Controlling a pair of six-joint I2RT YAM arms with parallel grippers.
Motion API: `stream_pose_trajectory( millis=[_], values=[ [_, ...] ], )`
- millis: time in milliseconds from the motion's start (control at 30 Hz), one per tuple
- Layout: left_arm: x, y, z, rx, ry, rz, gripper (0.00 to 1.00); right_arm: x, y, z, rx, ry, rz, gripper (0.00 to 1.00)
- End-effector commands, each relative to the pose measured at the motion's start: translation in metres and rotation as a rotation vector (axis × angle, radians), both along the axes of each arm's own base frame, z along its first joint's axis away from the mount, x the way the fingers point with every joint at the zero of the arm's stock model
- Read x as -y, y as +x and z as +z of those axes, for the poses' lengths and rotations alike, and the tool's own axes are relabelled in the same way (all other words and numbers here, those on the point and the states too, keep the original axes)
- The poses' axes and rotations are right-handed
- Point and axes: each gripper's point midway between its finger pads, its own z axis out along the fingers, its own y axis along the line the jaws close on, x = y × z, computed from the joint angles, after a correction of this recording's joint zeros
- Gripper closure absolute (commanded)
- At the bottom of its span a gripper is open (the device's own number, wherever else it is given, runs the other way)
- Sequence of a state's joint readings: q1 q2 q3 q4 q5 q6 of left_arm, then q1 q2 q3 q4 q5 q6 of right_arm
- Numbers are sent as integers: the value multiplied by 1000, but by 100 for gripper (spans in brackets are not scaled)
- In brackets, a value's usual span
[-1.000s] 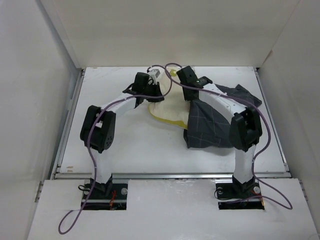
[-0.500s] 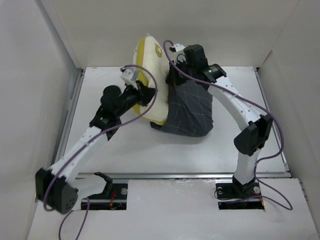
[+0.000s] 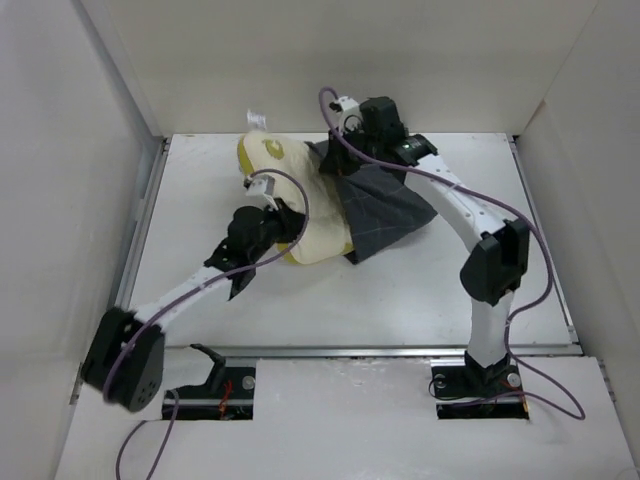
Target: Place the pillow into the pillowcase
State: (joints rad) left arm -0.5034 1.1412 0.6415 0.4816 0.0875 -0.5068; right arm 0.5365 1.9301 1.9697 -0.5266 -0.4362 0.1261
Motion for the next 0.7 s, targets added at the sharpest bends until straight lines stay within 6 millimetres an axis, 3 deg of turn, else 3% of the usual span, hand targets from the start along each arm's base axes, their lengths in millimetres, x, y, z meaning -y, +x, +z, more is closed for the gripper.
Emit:
stream_pose_trajectory(
  millis=[0, 100, 133, 233, 267, 300, 367, 400, 433, 467, 500, 533, 567, 600, 633, 667],
  values=[
    [45, -18, -43, -168, -129, -160, 100, -53, -28, 14, 15, 76, 193, 100],
    [51, -20, -56, -203, -154, -164, 100, -57, -35, -6, -23, 23, 214, 95],
    [49, -23, -62, -221, -155, -160, 100, -51, -30, -24, -45, -23, 165, 91],
    [49, -27, -52, -195, -165, -162, 100, -22, -14, -44, -19, -150, 10, 81],
    [48, -28, -51, -199, -163, -162, 100, -10, -13, -56, -23, -207, -29, 66],
    [46, -28, -50, -192, -155, -153, 100, 0, -12, -48, 10, -226, -68, 54],
    [45, -26, -35, -167, -166, -145, 100, 29, -4, -52, 54, -328, -179, 30],
    [43, -26, -32, -157, -170, -137, 100, 40, -7, -51, 66, -358, -202, 25],
    [44, -24, -22, -137, -180, -140, 100, 48, -13, -31, 116, -342, -213, 14],
    [43, -25, -17, -126, -170, -143, 100, 53, -19, -30, 132, -346, -207, 2],
    [46, -27, -16, -129, -168, -151, 100, 59, -26, -42, 126, -364, -198, 0],
    [44, -27, -7, -103, -162, -147, 100, 62, -36, -31, 137, -339, -184, 0],
    [43, -27, -10, -126, -135, -146, 84, 59, -43, -32, 134, -334, -164, 0],
    [40, -27, -6, -129, -130, -127, 54, 55, -48, -36, 118, -324, -134, 0],
    [35, -27, -10, -144, -118, -103, 15, 49, -56, -39, 108, -327, -106, 0],
    [30, -27, 0, -131, -120, -78, 0, 41, -58, -42, 98, -326, -94, 0]
  ],
)
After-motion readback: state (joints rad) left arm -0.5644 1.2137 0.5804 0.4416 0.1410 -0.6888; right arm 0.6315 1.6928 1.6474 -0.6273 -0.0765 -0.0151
